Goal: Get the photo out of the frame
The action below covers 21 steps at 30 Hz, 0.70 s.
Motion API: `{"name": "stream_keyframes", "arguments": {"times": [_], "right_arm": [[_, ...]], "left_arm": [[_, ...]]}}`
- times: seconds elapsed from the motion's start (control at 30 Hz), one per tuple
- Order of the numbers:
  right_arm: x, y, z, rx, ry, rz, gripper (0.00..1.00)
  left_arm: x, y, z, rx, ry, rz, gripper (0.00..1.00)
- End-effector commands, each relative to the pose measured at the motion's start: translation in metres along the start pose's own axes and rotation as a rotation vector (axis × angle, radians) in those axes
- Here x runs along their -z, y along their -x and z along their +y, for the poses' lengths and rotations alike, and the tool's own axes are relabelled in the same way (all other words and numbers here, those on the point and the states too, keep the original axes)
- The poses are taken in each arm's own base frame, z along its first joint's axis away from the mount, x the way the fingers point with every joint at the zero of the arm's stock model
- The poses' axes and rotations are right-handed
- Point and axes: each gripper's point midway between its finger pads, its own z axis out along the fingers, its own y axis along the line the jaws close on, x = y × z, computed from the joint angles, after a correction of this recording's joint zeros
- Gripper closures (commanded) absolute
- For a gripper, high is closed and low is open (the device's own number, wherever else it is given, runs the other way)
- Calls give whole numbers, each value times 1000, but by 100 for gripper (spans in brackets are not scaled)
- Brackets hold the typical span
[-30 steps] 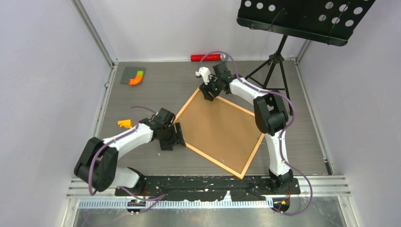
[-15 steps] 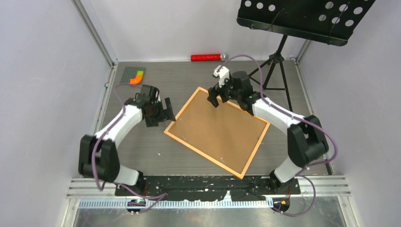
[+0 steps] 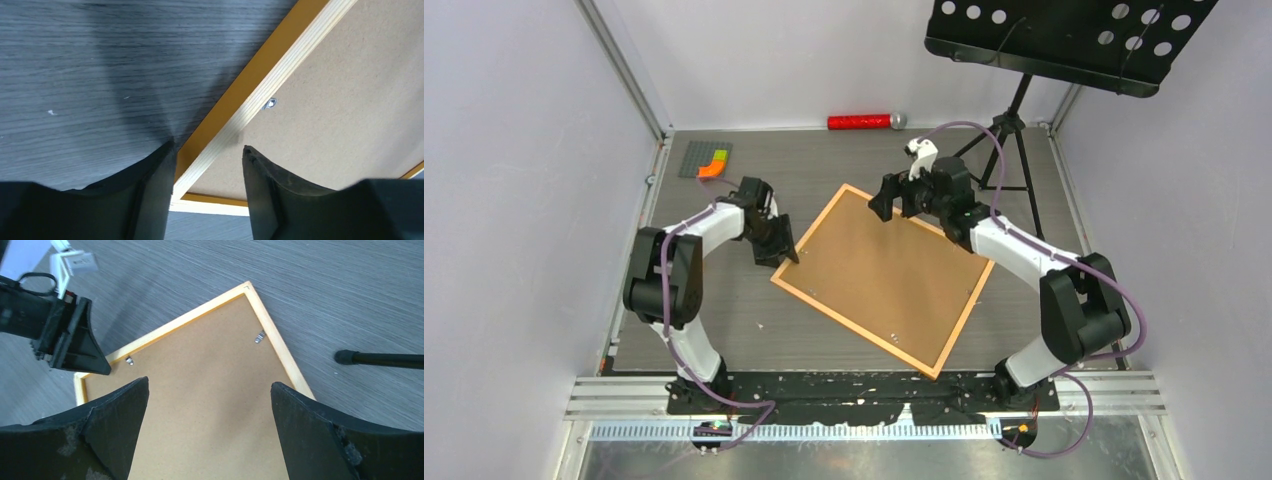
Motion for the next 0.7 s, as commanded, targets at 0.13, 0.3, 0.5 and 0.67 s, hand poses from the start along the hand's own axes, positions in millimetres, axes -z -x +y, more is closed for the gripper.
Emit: {"name": "stream_keyframes", "arguments": {"times": [0.13, 0.3, 0.5, 0.67], "right_arm": [[-20, 17, 36, -95, 214, 31, 4], [-25, 5, 46, 4, 201, 18, 4], [-34, -48, 107, 190, 389, 155, 1], [-51, -99, 129, 436, 322, 326, 5]], "left_arm": [[-11, -51, -7, 29, -96, 52, 69], [-15, -92, -6, 74, -85, 61, 76], [-19, -119, -17, 42, -53, 88, 82], [-22, -131, -2, 46, 8, 115, 88]]}}
